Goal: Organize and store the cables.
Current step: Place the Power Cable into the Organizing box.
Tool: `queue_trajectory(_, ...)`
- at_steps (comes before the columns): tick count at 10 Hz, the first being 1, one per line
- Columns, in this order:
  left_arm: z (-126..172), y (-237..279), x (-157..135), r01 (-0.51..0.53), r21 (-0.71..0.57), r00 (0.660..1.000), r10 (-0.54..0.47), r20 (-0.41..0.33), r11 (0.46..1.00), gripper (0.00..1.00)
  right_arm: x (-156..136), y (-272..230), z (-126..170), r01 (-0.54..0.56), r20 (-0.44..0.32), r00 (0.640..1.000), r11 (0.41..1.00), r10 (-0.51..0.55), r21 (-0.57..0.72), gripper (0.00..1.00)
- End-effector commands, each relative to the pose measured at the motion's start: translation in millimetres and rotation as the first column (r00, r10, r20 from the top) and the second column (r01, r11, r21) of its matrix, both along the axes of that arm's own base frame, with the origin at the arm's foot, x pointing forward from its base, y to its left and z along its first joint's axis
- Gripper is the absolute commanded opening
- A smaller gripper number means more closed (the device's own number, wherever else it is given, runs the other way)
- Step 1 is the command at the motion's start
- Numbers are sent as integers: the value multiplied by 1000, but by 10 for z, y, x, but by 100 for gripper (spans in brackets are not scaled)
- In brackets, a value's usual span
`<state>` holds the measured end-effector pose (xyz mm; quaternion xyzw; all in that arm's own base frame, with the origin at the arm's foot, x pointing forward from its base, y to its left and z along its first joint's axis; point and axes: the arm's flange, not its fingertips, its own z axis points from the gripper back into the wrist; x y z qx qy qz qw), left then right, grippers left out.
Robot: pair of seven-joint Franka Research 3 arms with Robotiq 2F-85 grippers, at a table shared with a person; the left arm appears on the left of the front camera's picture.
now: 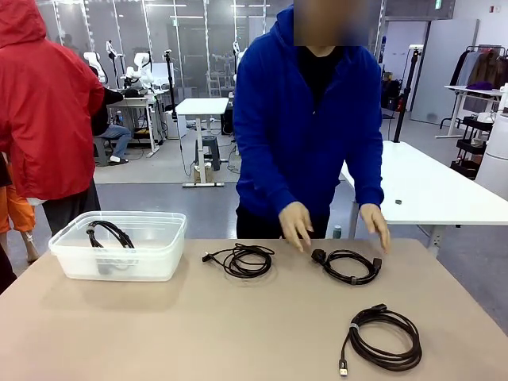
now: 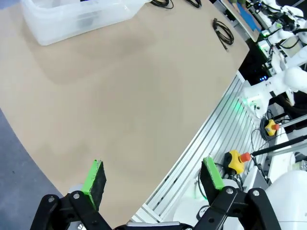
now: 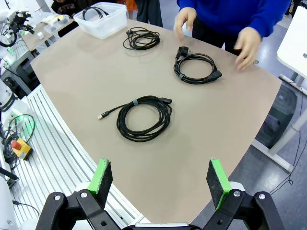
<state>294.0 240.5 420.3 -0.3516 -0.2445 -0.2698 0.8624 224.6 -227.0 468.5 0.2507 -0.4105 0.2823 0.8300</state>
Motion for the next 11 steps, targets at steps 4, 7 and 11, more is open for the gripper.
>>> queue_trajectory(4,259,-222,129,514,157,714,-523,465,843,100,-9,-1,-2,-9,19,1000,1000,9,0,100)
queue_trajectory(7,281,-370,160,493,185,737,-521,431,850,100,-9,-1,-2,-9,19,1000,1000,9,0,100)
queue_trajectory(11,281,-370,160,493,185,737,-521,431,850,100,-9,-1,-2,-9,19,1000,1000,9,0,100)
